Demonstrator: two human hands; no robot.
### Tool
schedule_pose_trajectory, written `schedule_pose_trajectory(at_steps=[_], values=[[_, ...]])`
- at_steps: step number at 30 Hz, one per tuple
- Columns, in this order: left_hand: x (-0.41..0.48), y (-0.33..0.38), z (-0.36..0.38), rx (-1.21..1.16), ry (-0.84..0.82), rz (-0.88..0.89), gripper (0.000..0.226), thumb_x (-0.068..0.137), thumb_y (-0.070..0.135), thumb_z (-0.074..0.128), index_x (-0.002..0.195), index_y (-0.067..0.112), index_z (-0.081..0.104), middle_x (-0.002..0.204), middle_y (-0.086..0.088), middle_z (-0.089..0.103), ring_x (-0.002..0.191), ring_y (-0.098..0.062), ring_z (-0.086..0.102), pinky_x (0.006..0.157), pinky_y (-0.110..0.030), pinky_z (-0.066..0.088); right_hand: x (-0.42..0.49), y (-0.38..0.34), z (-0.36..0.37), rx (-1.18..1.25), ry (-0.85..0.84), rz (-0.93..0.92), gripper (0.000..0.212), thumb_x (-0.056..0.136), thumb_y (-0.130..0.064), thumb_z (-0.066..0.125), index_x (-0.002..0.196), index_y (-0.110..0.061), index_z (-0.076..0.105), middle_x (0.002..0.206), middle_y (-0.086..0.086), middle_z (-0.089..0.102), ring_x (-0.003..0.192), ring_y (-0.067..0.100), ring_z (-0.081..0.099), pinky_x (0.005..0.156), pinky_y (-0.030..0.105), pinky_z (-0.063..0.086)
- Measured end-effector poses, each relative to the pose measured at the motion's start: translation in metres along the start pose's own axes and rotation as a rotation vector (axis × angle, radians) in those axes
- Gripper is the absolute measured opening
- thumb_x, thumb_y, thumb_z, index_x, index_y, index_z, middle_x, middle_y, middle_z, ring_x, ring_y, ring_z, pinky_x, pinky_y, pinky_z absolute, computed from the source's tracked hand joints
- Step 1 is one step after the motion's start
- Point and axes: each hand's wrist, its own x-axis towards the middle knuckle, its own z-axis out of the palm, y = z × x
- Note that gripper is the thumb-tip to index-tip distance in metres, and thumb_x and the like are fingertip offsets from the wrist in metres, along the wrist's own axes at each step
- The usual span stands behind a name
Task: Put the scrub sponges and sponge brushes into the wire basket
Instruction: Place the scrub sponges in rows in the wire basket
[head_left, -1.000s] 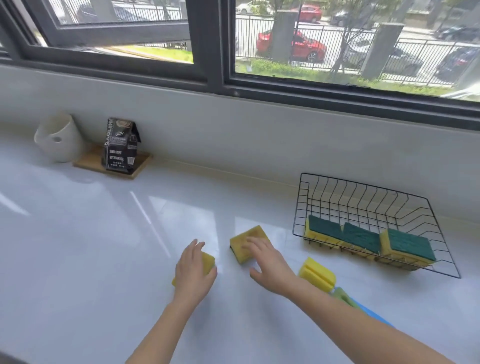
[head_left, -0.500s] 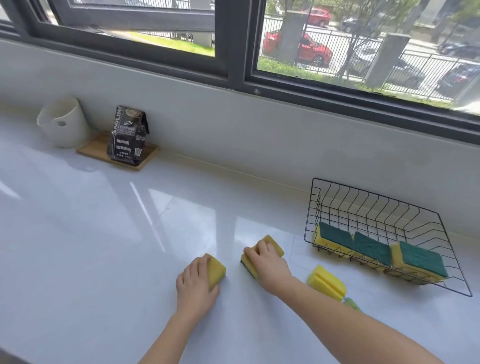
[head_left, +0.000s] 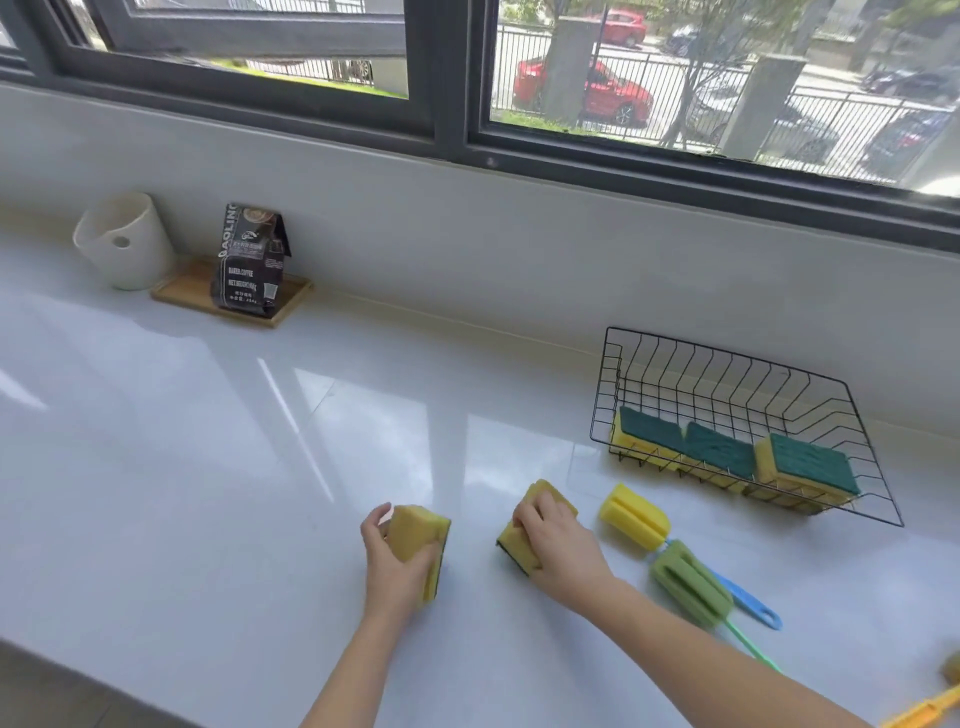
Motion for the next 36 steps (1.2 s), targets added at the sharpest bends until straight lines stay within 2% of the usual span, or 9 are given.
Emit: schedule_pose_trajectory(at_steps=[3, 5, 7, 9, 12, 17, 23, 29, 36], values=[[-0.001, 0.007, -0.007, -0.622, 0.017, -0.204, 0.061, 0.085, 0.001, 0.061, 0.132, 0.026, 0.031, 0.119, -0.002, 0.049, 0.097, -0.021, 0.053, 0.083, -0.039, 0.045, -0.019, 0.008, 0.004, 0.163, 0.071, 0.010, 0.033, 0.073, -0.018, 0.056, 0.103, -0.024, 0.042, 0.104, -0.005, 0.040, 0.093, 0.020, 0.044, 0.060, 0.035, 0.047], [-0.004, 0.008, -0.013, -0.878, -0.145, -0.276, 0.039, 0.087, 0.001, 0.054, 0.121, 0.018, 0.043, 0.106, -0.003, 0.053, 0.092, -0.019, 0.057, 0.081, -0.035, 0.051, -0.030, 0.013, 0.002, 0.312, 0.091, 0.048, 0.038, 0.064, -0.023, 0.059, 0.098, -0.029, 0.041, 0.099, -0.009, 0.038, 0.082, 0.017, 0.044, 0.054, 0.031, 0.038], [-0.013, 0.008, -0.017, -1.056, -0.354, -0.350, 0.025, 0.087, 0.010, 0.049, 0.112, 0.013, 0.052, 0.098, -0.002, 0.060, 0.093, -0.017, 0.063, 0.079, -0.024, 0.055, -0.041, 0.016, -0.002, 0.523, 0.095, 0.095, 0.043, 0.059, -0.024, 0.061, 0.094, -0.036, 0.039, 0.097, -0.011, 0.041, 0.081, 0.014, 0.049, 0.057, 0.035, 0.045], [-0.023, 0.008, -0.015, -1.055, -0.428, -0.370, 0.031, 0.085, 0.013, 0.049, 0.116, 0.009, 0.053, 0.103, -0.007, 0.063, 0.100, -0.022, 0.062, 0.081, -0.030, 0.057, -0.053, 0.018, -0.006, 0.758, 0.066, 0.123, 0.046, 0.059, -0.024, 0.066, 0.095, -0.038, 0.042, 0.100, -0.012, 0.048, 0.088, 0.008, 0.053, 0.058, 0.033, 0.052], [-0.035, 0.004, -0.007, -0.886, -0.434, -0.320, 0.045, 0.079, 0.005, 0.054, 0.123, 0.010, 0.048, 0.111, -0.013, 0.057, 0.109, -0.031, 0.054, 0.096, -0.043, 0.044, -0.070, 0.023, -0.010, 0.887, -0.065, 0.099, 0.051, 0.063, -0.023, 0.070, 0.104, -0.037, 0.046, 0.105, -0.009, 0.055, 0.090, 0.003, 0.058, 0.057, 0.022, 0.052], [-0.045, -0.008, -0.007, -0.608, -0.383, -0.315, 0.058, 0.083, -0.019, 0.047, 0.125, 0.020, 0.036, 0.105, -0.007, 0.055, 0.093, -0.024, 0.056, 0.081, -0.040, 0.046, -0.092, 0.036, -0.007, 0.849, -0.135, 0.120, 0.051, 0.067, -0.027, 0.073, 0.106, -0.041, 0.044, 0.106, -0.007, 0.057, 0.093, 0.005, 0.059, 0.061, 0.024, 0.051], [-0.045, -0.009, -0.039, -0.022, -0.405, -0.048, 0.071, 0.087, -0.008, 0.053, 0.140, 0.025, 0.020, 0.133, -0.007, 0.047, 0.110, -0.017, 0.049, 0.086, -0.026, 0.042, -0.099, 0.057, -0.011, 0.594, -0.163, 0.103, 0.051, 0.063, -0.043, 0.072, 0.102, -0.039, 0.040, 0.106, -0.011, 0.053, 0.101, 0.005, 0.051, 0.080, 0.025, 0.046], [-0.038, -0.010, -0.056, 0.596, -0.228, 0.297, 0.071, 0.083, -0.001, 0.049, 0.145, 0.022, 0.025, 0.150, 0.001, 0.032, 0.139, -0.022, 0.025, 0.115, -0.040, 0.026, -0.100, 0.057, -0.004, 0.528, -0.168, 0.111, 0.056, 0.065, -0.039, 0.075, 0.110, -0.034, 0.042, 0.111, -0.010, 0.051, 0.106, 0.011, 0.049, 0.091, 0.032, 0.046], [-0.039, -0.001, -0.057, 0.726, -0.378, 0.184, 0.079, 0.082, -0.005, 0.044, 0.148, 0.027, 0.016, 0.160, 0.004, -0.004, 0.146, -0.022, 0.000, 0.120, -0.039, 0.013, -0.099, 0.047, -0.003, 0.191, -0.337, 0.039, 0.099, 0.063, -0.041, 0.067, 0.144, -0.032, 0.012, 0.148, -0.008, 0.021, 0.139, 0.017, 0.017, 0.116, 0.043, 0.020]])
